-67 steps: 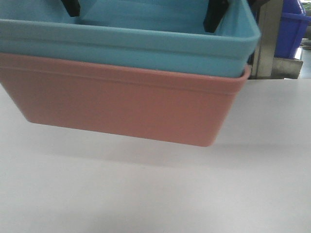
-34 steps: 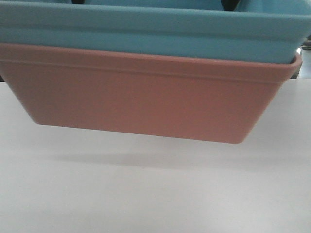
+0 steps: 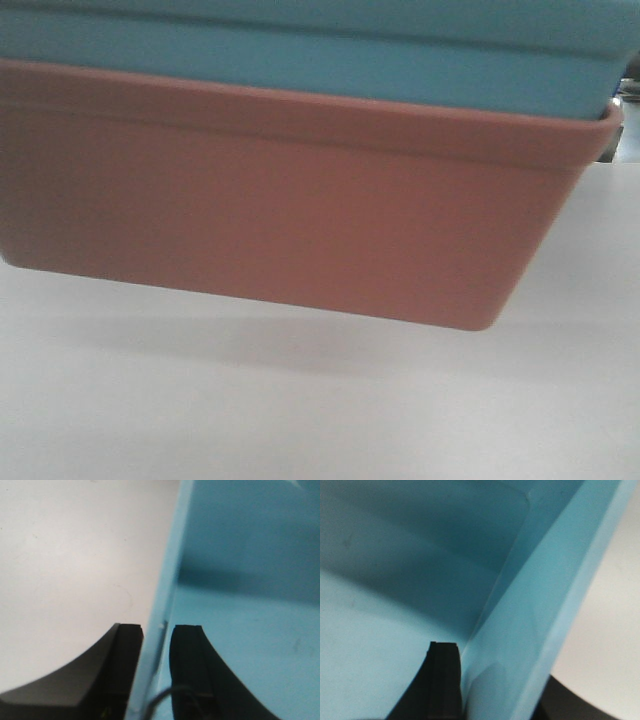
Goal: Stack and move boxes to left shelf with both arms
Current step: 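Lift the stacked bins off the table with both grippers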
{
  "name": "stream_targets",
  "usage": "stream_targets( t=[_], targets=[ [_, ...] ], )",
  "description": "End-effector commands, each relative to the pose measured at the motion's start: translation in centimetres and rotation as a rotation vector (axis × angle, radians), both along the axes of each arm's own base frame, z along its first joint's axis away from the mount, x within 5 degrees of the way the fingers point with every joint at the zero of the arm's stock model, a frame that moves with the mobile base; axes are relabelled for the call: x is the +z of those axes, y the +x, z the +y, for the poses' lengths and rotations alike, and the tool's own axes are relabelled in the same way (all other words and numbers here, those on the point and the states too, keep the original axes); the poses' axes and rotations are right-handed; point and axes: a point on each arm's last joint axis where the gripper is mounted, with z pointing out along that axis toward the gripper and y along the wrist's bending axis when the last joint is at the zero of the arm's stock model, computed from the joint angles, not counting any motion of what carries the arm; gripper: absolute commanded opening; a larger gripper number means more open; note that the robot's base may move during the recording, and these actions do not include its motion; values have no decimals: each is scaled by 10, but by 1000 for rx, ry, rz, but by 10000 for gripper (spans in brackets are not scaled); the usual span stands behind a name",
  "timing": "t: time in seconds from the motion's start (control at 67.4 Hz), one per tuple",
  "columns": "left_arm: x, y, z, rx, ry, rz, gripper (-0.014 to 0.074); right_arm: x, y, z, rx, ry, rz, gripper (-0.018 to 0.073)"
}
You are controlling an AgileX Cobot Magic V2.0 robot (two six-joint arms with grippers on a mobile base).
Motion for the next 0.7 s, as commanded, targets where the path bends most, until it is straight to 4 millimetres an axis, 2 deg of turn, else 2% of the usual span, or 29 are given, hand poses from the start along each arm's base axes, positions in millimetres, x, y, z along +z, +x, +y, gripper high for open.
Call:
stream_targets(
  t=[0.0, 0.237, 0.683],
  targets=[
    [30, -6, -8, -126, -79, -145, -8, 34, -2, 1, 72, 51, -212, 56],
    [24, -3, -11, -120, -59, -127, -8, 35, -2, 2, 74, 54, -217, 56],
    [24, -3, -11, -120, -59, -127, -8, 34, -2, 1, 73, 53, -215, 56]
  ],
)
